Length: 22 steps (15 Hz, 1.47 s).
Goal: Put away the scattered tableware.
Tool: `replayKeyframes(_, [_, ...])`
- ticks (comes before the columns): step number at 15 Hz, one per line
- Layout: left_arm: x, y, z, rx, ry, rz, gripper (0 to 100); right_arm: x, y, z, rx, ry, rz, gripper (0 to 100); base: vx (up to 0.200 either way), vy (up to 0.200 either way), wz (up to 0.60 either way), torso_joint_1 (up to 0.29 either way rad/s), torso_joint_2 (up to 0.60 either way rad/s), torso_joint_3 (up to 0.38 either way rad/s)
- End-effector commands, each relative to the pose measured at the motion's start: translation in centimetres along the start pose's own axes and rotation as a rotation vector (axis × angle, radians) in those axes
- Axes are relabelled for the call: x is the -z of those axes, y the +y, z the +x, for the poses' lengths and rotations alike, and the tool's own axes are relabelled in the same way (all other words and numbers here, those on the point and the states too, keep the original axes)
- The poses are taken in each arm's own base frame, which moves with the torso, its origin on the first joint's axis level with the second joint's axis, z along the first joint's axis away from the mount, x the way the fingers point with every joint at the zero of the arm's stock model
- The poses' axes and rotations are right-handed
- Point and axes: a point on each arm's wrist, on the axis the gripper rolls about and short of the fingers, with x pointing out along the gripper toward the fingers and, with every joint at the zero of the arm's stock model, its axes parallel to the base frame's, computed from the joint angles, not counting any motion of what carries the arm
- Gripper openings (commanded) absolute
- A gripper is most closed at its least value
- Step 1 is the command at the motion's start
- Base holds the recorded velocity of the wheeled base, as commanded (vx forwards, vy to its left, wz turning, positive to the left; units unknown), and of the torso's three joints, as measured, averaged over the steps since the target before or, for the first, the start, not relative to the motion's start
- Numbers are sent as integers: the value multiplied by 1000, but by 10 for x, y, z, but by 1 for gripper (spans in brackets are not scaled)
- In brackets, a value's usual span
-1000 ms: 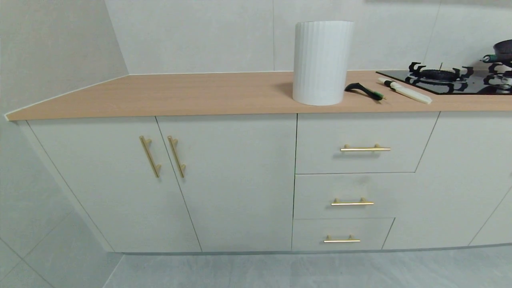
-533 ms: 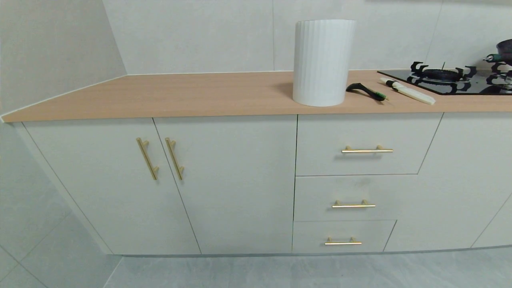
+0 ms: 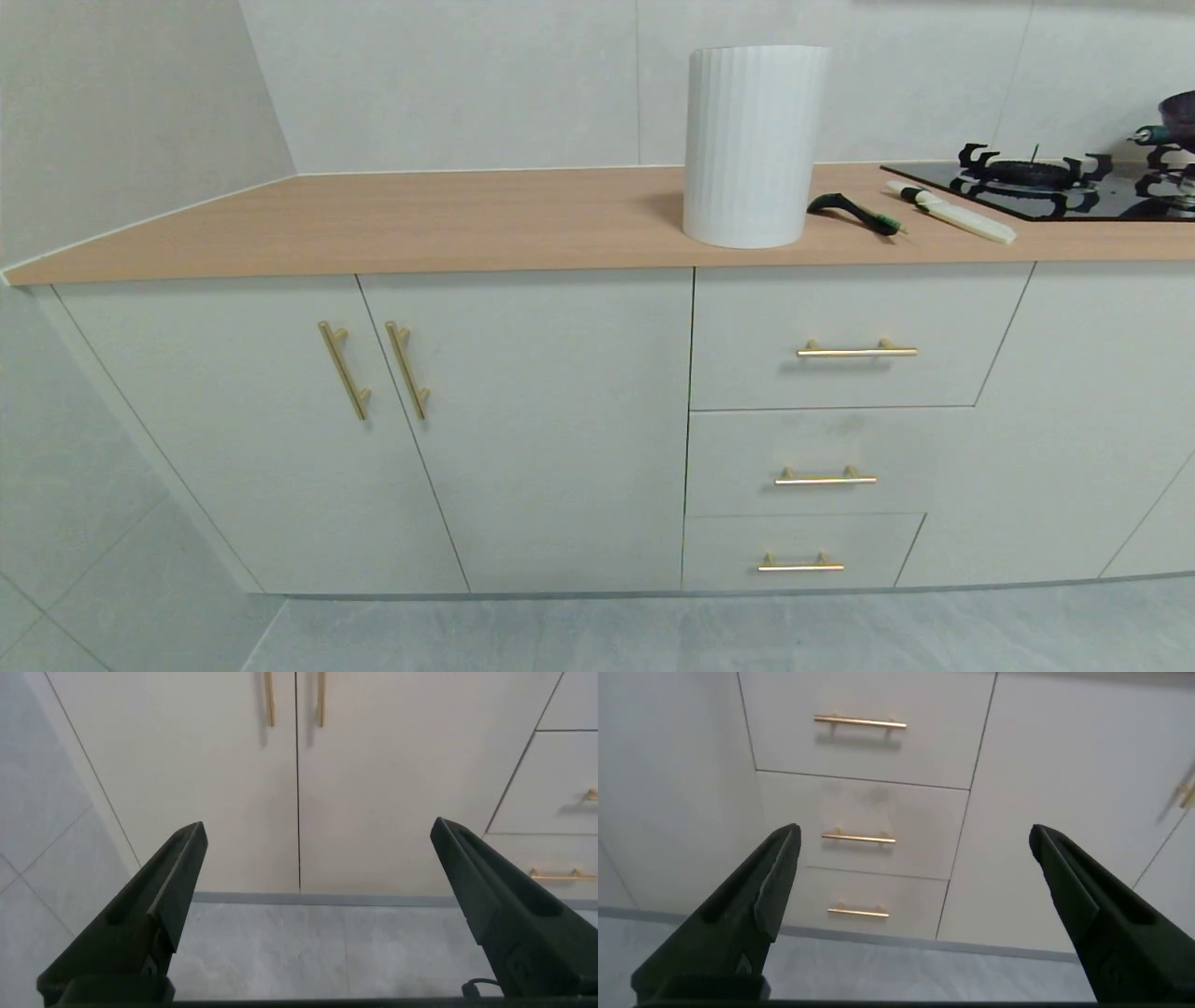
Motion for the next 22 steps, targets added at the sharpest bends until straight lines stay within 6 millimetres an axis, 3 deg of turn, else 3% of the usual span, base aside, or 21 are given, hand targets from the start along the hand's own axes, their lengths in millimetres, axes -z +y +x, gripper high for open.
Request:
replayKeyframes(1, [0, 0, 0, -1, 0, 0, 100, -23, -3, 23, -52, 118, 9, 100, 0, 0, 0, 0, 0, 0])
replayKeyframes(6, [0, 0, 0, -1, 0, 0, 100, -51, -4, 103, -159, 414, 28, 100, 0, 0, 0, 0, 0, 0])
replayKeyframes(7, [0, 0, 0, -1, 0, 0, 100, -51, -4, 107, -161, 425, 28, 100, 0, 0, 0, 0, 0, 0])
replayKeyframes(8, [0, 0, 0, -1, 0, 0, 100, -54, 0, 148, -197, 530, 27, 100, 0, 0, 0, 0, 0, 0])
replayKeyframes(10, [0, 0, 0, -1, 0, 0, 100, -48, 6, 179, -226, 605, 32, 100, 0, 0, 0, 0, 0, 0])
replayKeyframes(13, [0, 0, 0, -1, 0, 0, 100, -17, 14, 243, -231, 661, 34, 100, 0, 0, 0, 0, 0, 0])
replayKeyframes(16, [0, 0, 0, -1, -1, 0, 100, 19, 24, 288, -242, 729, 32, 100, 0, 0, 0, 0, 0, 0])
replayKeyframes(22, [0, 0, 0, -1, 0, 0, 100, 99, 36, 346, -129, 758, 77, 100, 0, 0, 0, 0, 0, 0])
